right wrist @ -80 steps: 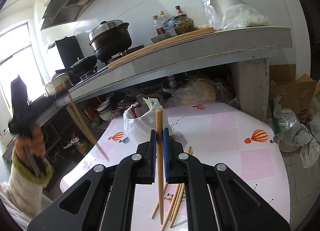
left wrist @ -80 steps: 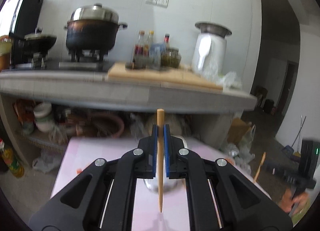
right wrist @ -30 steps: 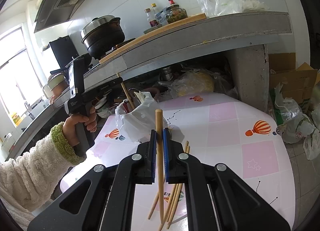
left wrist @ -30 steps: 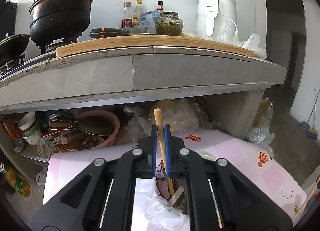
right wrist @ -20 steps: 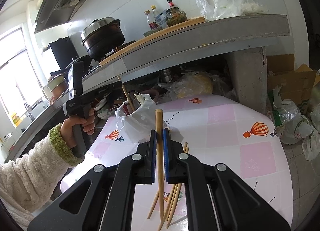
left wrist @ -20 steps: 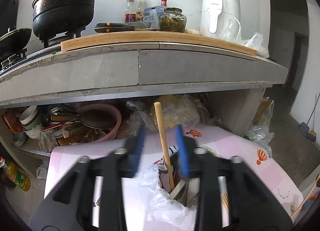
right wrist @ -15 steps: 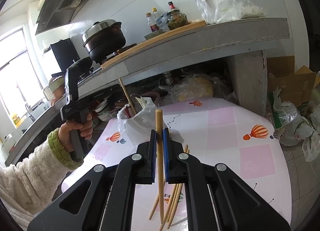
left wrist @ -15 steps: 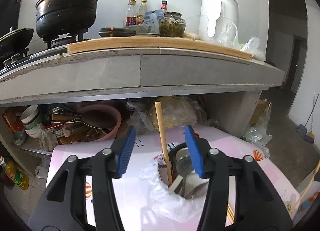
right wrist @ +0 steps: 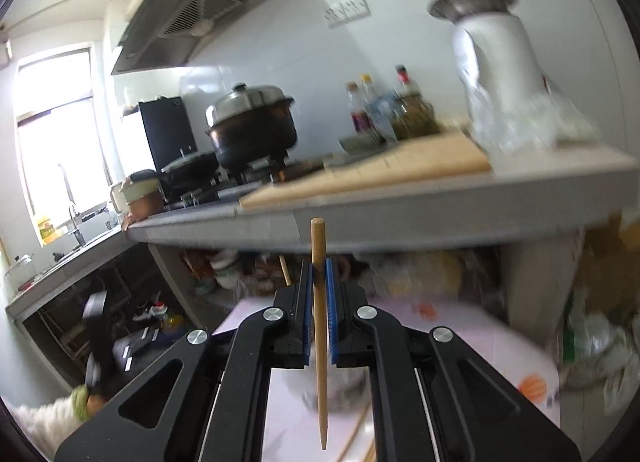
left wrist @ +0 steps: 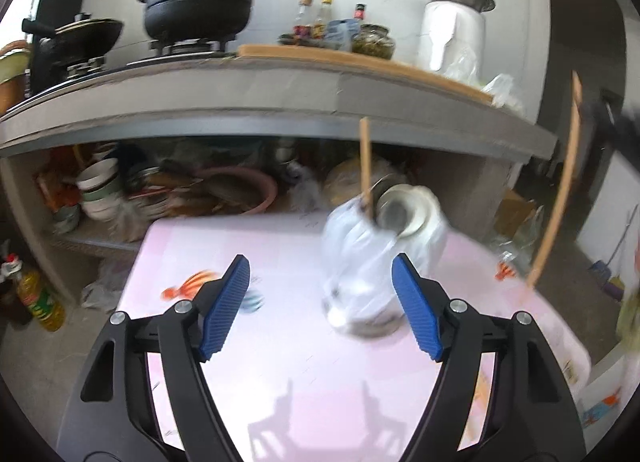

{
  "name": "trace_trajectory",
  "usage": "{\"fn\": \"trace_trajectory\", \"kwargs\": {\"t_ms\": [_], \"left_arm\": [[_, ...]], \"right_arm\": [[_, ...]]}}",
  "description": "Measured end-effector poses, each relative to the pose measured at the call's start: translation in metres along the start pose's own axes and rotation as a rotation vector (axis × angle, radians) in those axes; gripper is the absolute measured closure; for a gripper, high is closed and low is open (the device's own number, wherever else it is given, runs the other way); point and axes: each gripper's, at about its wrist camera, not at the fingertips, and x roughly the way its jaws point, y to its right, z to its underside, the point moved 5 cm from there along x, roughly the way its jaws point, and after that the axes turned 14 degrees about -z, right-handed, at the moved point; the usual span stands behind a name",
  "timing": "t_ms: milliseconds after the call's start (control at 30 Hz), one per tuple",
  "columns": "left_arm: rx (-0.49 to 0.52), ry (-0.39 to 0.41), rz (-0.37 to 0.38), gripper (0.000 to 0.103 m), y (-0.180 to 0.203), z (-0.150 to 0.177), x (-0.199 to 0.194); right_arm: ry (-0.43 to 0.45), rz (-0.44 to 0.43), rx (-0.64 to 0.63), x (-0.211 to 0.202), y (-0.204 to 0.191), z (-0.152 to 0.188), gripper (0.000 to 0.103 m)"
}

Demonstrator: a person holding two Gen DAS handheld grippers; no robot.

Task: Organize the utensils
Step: 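Insert the right tool's chopstick into the bagged holder and open the right tool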

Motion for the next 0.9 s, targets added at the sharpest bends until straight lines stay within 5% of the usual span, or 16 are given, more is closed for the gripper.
{"fn": "trace_trajectory", "kwargs": {"t_ms": [333,567,900], "left_arm": [[-0.078,-0.025,-0.125,0.032,-0.064,0.04,-0.027],[-0.113,-0.055,-0.171,0.032,-0.089,0.059,-0.03],[-0.136,-0.066,-0.174,0.032,-0.096,0.063,-0.024]], "right_arm": [[0.048,-0.07,-0.077,0.105,-0.018,-0.054,0.096],[-0.049,-0.062,-0.138,0.17,-0.024,-0.027,0.096],[-0.141,-0.091,-0.153,0.203,-0.02,0.019,0.096]]}}
